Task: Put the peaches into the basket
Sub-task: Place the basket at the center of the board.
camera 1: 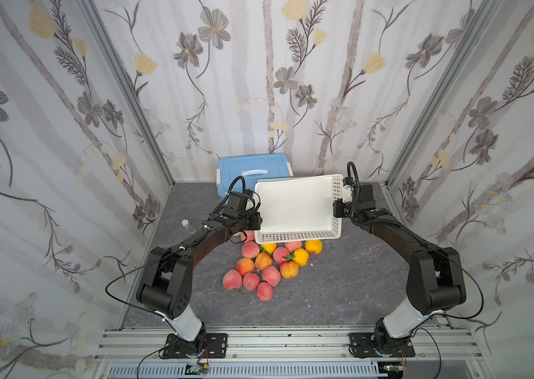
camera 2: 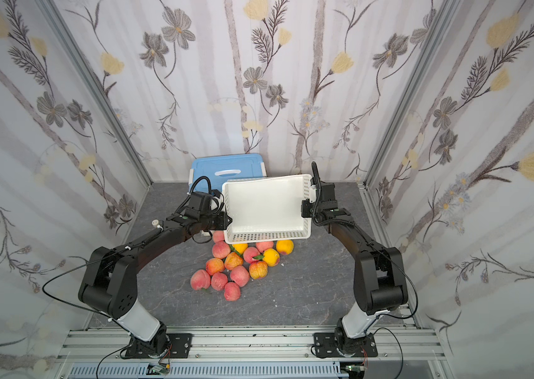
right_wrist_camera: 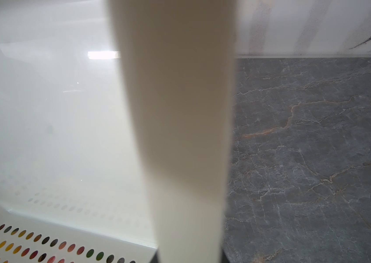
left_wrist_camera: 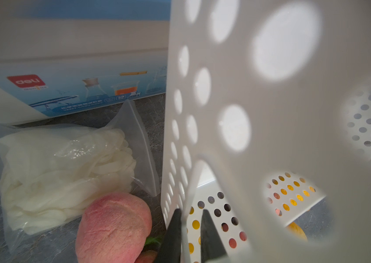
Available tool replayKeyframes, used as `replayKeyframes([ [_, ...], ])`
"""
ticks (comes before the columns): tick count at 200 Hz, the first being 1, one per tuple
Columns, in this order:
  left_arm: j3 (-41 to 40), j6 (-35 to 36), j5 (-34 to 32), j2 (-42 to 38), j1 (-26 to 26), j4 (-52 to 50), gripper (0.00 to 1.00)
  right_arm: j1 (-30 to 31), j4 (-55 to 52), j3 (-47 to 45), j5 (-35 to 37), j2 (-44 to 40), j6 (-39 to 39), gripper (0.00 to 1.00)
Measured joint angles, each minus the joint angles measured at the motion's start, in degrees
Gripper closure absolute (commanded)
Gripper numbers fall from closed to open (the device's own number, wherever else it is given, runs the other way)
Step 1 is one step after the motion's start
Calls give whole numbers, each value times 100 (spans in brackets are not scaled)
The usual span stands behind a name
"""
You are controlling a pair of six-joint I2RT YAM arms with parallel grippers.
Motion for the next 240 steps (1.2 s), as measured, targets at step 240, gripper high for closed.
replayKeyframes([
  [240, 1032, -448, 61, 798, -387, -1517, 100, -271, -1941, 623, 192, 459, 289, 100],
])
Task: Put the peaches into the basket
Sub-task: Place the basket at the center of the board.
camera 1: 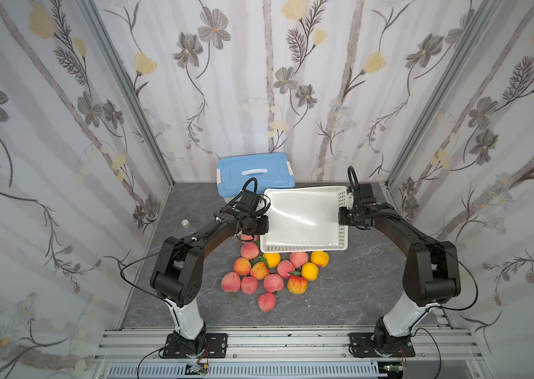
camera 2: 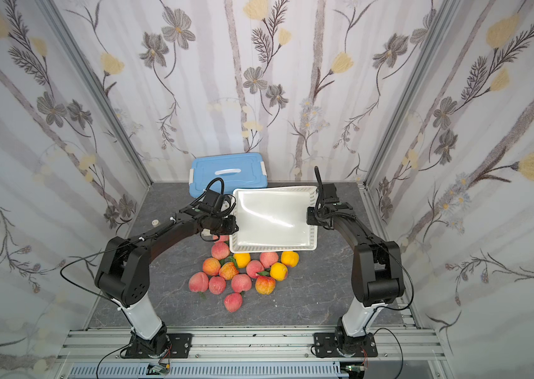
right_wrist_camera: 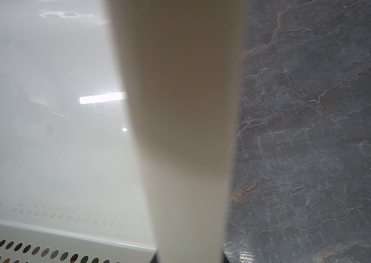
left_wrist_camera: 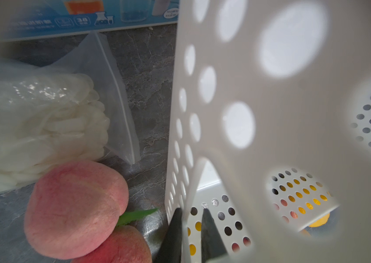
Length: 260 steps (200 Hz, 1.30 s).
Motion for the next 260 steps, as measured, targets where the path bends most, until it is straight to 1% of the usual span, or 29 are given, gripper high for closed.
replayKeyframes([
  [82, 555, -214, 28, 439, -33, -636, 100, -7, -866, 717, 127, 538, -7, 100],
  [129, 831, -341, 4, 640, -66, -953, 91, -7, -1320, 1108, 192, 815, -42, 100],
  [160, 1016, -398, -11, 824, -66, -1008, 78, -9, -1443, 1379, 260, 1054, -48, 100],
  [183, 1121, -557, -98, 916, -66, -925, 73, -7, -1633, 1480, 249, 1185, 48, 100],
  [196, 1167, -610, -122, 949, -68, -914, 68, -37, -1733, 1506, 232, 1244, 48, 100],
  [208, 1248, -529, -216, 986, -70, -828, 65, -72, -1853, 1528, 179, 1285, 2, 100],
  [226, 1346, -494, -251, 1038, -85, -737, 62, -96, -1987, 1541, 166, 1322, 2, 100],
  [260, 1464, -487, -254, 1163, -90, -695, 62, -131, -1987, 1593, 151, 1390, -2, 100],
])
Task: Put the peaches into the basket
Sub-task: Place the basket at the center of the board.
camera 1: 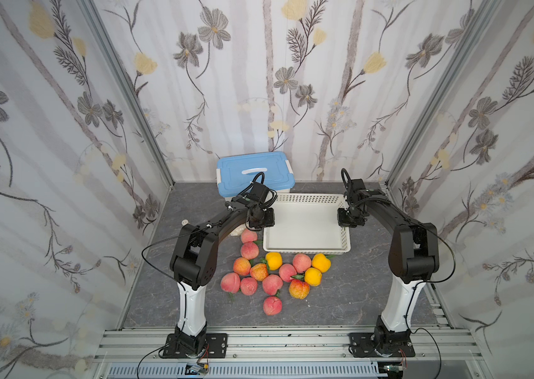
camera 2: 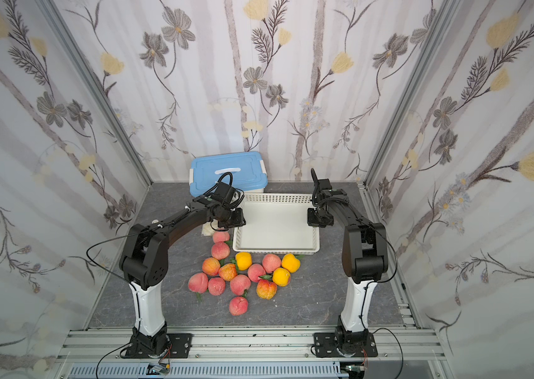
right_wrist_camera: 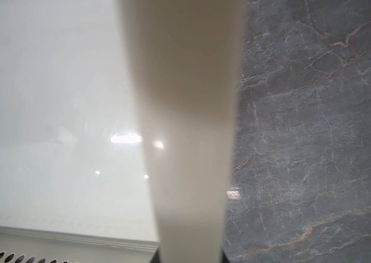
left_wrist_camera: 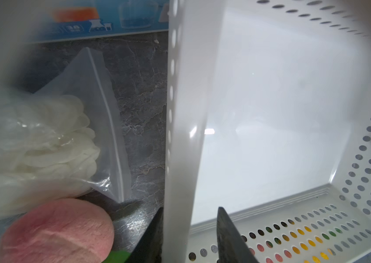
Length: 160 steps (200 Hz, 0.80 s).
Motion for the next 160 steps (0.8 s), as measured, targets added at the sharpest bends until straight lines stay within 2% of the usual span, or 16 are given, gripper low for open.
replayKeyframes([
  [18, 42, 2, 0, 63, 0, 33, 62, -4, 0, 7, 0, 44, 2, 100],
  [49, 96, 17, 0, 162, 0, 52, 70, -4, -9, 9, 28, 142, -4, 100],
  [90, 87, 44, -28, 234, -35, 57, 76, 13, -149, -20, 166, 138, 7, 100],
  [128, 46, 44, -59, 330, -79, 63, 76, 26, -243, -22, 256, 155, 2, 100],
  [148, 31, 42, -55, 374, -96, 74, 74, 28, -238, -22, 278, 216, 9, 94],
  [160, 24, 42, -42, 404, -101, 81, 72, 28, -247, -4, 275, 236, 28, 84],
])
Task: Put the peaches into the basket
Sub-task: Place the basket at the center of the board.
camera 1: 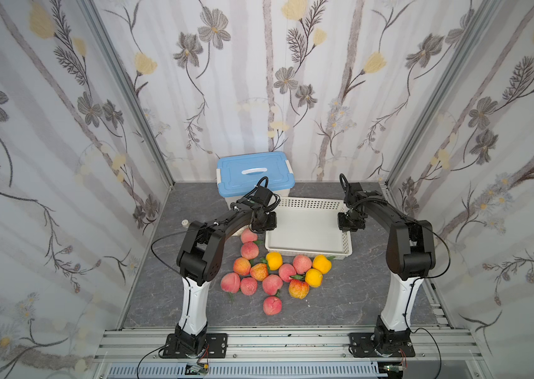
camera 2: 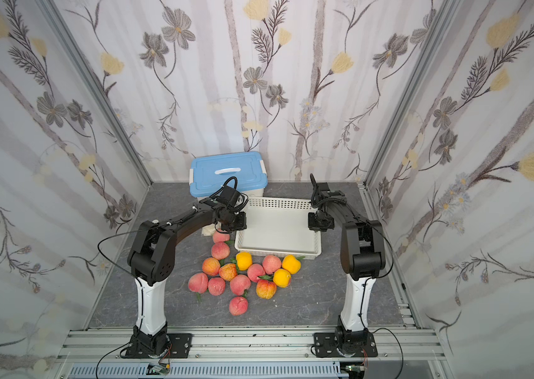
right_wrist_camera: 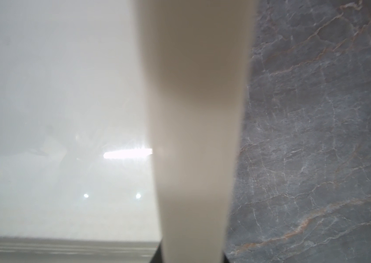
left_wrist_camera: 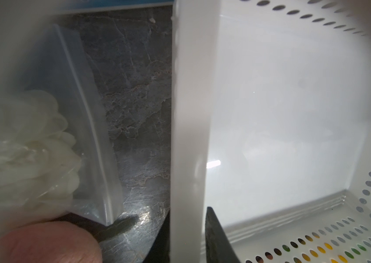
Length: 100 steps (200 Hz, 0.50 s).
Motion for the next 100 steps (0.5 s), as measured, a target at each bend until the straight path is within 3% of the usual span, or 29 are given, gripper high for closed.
replayKeyframes([
  [21, 0, -2, 2, 24, -2, 0, 70, 15, 28, 68, -17, 7, 118, 69],
  [45, 2, -2, 0, 24, -2, 11, 70, 26, 74, 109, -24, 7, 129, 58],
  [80, 24, -2, 0, 42, -4, 13, 69, 22, 94, 170, -39, 0, 214, 53],
  [100, 39, 0, -2, 52, -4, 11, 66, 11, 94, 170, -42, -35, 278, 44],
])
